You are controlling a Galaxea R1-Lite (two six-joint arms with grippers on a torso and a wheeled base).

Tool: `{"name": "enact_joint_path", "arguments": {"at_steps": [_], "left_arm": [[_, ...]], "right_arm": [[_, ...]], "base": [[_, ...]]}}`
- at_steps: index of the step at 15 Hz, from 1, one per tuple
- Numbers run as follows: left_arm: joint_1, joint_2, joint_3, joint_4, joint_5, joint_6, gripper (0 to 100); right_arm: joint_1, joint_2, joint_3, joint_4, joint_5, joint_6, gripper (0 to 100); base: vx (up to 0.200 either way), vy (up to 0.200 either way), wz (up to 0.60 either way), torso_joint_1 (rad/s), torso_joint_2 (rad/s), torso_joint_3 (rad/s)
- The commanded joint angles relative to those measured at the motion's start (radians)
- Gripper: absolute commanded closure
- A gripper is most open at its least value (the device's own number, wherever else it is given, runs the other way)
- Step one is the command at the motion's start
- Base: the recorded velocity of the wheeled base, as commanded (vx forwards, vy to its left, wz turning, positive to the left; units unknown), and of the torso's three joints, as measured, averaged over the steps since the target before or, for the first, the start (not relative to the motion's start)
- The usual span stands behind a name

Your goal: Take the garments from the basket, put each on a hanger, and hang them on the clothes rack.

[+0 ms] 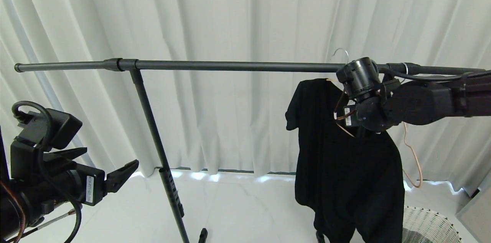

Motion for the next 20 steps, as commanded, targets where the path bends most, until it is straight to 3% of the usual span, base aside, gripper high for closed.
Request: {"name": "enact_joint_path", "arguments": {"at_steps": [1,11,12,20], "left_arm": [[-0.009,-0.001,0.004,-0.001,0.0,-0.002,0],[-0.029,0.0,0.01,-0.001,0.002,0.002,0],[-0.029,-0.001,0.009,-0.001,0.002,0.002,0],[-0.026,-0.007,0.012,-0.028,0.003,0.001,0]], "right_arm": [[-0.019,0.101,-0.055,0.004,-0.003,-0.004,100],[-0.014,0.111,-0.051,0.008,-0.003,0.004,100],[-0.012,0.107,-0.051,0.008,-0.003,0.004,0],[0.066,-0.159,-0.052,0.172,0.006,0.075,0]], "base": [[0.0,0.0,0.0,0.0,0.0,0.0],[0.0,0.0,0.0,0.0,0.0,0.0],[0.0,0.0,0.0,0.0,0.0,0.0],[0.0,0.0,0.0,0.0,0.0,0.0]]}}
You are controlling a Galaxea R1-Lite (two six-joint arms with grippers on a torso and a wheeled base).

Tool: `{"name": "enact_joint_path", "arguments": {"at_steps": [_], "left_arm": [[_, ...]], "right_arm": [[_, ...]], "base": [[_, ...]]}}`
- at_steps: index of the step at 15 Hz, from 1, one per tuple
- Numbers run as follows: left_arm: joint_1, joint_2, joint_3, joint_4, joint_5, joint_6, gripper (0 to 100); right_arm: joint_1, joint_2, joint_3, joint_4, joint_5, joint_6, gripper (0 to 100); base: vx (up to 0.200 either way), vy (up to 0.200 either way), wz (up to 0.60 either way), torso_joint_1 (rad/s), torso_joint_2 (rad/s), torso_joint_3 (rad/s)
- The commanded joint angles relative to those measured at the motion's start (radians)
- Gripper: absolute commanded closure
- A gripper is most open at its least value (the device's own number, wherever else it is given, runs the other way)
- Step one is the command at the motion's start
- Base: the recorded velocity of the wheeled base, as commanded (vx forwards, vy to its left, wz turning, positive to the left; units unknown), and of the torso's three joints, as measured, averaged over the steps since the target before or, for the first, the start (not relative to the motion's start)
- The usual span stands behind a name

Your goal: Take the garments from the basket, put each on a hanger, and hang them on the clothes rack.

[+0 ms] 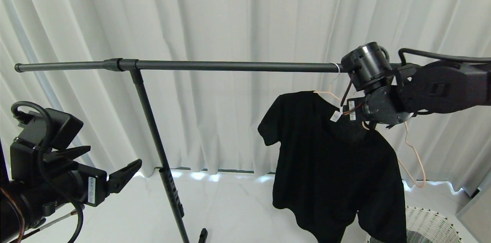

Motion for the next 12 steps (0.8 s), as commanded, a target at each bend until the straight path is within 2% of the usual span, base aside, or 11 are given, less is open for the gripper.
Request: {"name": "enact_joint_path", "arguments": {"at_steps": [1,3,5,6,8,11,12], "left_arm": [[0.0,0.0,-0.001,-0.001,0.001,0.0,0],[0.002,-0.002,-0.001,-0.002,0.002,0.0,0],[0.005,-0.002,-0.003,-0.004,0.013,-0.002,0],[0.008,-0.005,-0.003,-0.004,0.03,-0.002,0],[0.019,-0.015,-0.003,-0.004,0.041,0.001,0],[0.034,-0.028,-0.005,-0.004,0.042,0.001,0],[0.059,-0.031,-0.005,-0.004,0.042,0.0,0]], "right_arm": [[0.011,-0.102,0.002,0.007,0.001,0.001,0],[0.011,-0.165,0.01,0.056,0.001,-0.003,0],[0.028,-0.231,0.01,0.184,0.006,-0.015,0],[0.043,-0.292,0.011,0.273,0.033,-0.038,0],[0.043,-0.349,0.021,0.302,0.047,-0.072,0],[0.017,-0.436,0.093,0.303,0.046,-0.105,0],[0.014,-0.488,0.153,0.302,0.052,-0.141,0]], "base": [[0.0,0.0,0.0,0.0,0.0,0.0],[0.0,0.0,0.0,0.0,0.0,0.0],[0.0,0.0,0.0,0.0,0.0,0.0],[0.0,0.0,0.0,0.0,0.0,0.0],[0.0,0.0,0.0,0.0,0.0,0.0],[-0.2,0.0,0.0,0.006,0.0,0.004],[-0.2,0.0,0.0,0.012,0.0,0.007]]}}
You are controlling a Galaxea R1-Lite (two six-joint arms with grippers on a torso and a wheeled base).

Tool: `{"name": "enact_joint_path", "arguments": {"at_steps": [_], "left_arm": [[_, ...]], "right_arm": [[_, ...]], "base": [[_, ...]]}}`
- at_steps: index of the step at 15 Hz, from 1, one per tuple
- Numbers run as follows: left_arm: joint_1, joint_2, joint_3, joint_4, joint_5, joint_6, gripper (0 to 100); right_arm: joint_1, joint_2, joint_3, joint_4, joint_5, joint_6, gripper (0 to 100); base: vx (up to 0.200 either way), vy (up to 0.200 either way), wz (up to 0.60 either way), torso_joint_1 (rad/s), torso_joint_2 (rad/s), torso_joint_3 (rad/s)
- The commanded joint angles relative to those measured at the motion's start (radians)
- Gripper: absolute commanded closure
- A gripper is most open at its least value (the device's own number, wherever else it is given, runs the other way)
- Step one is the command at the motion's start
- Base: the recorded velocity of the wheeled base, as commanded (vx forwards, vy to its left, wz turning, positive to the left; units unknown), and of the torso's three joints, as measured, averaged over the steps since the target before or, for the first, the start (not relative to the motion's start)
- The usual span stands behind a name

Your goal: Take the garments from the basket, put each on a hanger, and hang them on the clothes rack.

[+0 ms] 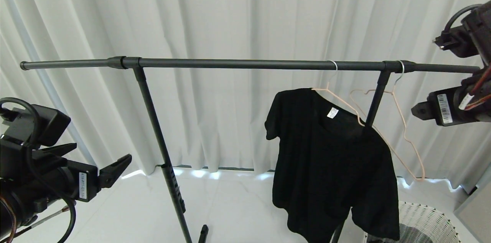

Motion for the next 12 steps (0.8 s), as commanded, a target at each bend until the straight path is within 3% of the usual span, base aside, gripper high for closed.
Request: {"name": "enact_joint_path", "arguments": {"at_steps": [1,7,12], "left_arm": [[0.024,-0.007,0.0,-0.001,0.0,-0.002,0],[0.038,-0.009,0.003,-0.001,0.0,-0.004,0],[0.038,-0.01,0.006,-0.001,0.0,-0.005,0]], "right_arm": [[-0.003,-0.097,0.076,-0.005,0.003,-0.025,0],[-0.006,-0.14,0.128,-0.045,0.035,-0.025,0],[-0.057,-0.185,0.223,-0.06,0.031,-0.025,0]], "base": [[-0.2,0.0,0.0,-0.012,0.0,-0.002],[-0.2,0.0,0.0,-0.005,0.0,0.006],[0.0,0.0,0.0,0.0,0.0,0.0]]}}
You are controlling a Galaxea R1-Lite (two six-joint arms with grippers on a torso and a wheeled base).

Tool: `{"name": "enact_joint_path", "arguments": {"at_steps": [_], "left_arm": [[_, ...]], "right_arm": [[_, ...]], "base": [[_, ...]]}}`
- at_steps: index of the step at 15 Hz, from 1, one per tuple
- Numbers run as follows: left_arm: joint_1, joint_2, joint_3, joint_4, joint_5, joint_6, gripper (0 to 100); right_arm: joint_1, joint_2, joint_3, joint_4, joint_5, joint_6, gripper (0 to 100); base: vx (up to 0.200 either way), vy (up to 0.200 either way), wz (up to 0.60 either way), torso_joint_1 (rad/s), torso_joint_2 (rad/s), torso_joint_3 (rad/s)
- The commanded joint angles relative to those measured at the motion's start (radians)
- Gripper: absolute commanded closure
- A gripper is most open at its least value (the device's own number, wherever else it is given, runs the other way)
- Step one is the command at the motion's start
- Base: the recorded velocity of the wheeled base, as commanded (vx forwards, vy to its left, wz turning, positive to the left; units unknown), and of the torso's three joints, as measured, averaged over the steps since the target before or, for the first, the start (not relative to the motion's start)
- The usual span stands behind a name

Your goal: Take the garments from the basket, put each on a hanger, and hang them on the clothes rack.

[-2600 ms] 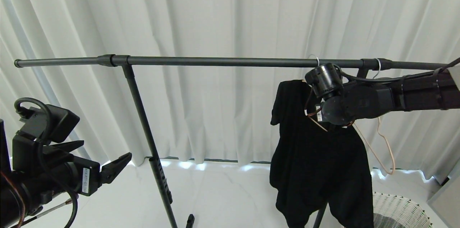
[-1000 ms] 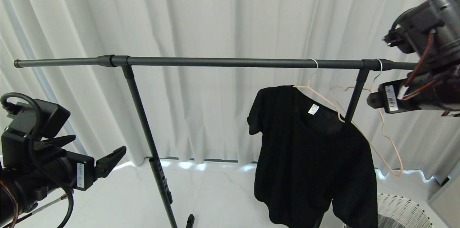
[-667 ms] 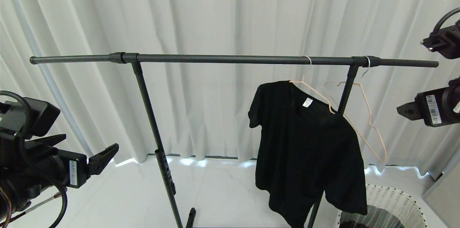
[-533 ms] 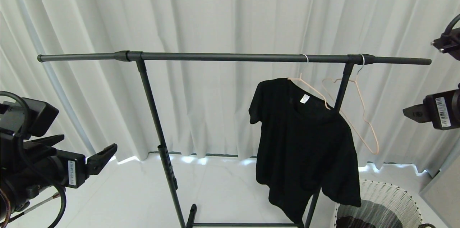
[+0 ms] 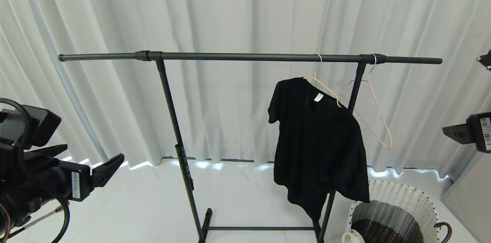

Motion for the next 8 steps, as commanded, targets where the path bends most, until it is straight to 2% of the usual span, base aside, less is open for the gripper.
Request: {"name": "enact_joint_path", "arguments": {"at_steps": [1,4,8], "left_arm": [[0.0,0.002,0.0,-0.001,0.001,0.0,0],[0.0,0.003,0.0,-0.001,0.001,0.0,0],[0.0,0.003,0.0,-0.001,0.001,0.0,0]], "right_arm": [[-0.01,-0.015,0.017,0.0,-0.001,0.001,0],[-0.02,-0.058,0.062,-0.004,-0.001,-0.012,0],[-0.022,-0.062,0.065,-0.004,0.001,-0.019,0]], "base": [[0.0,0.0,0.0,0.0,0.0,0.0],[0.0,0.0,0.0,-0.015,0.03,0.02],[0.0,0.0,0.0,-0.187,0.41,0.22]]}}
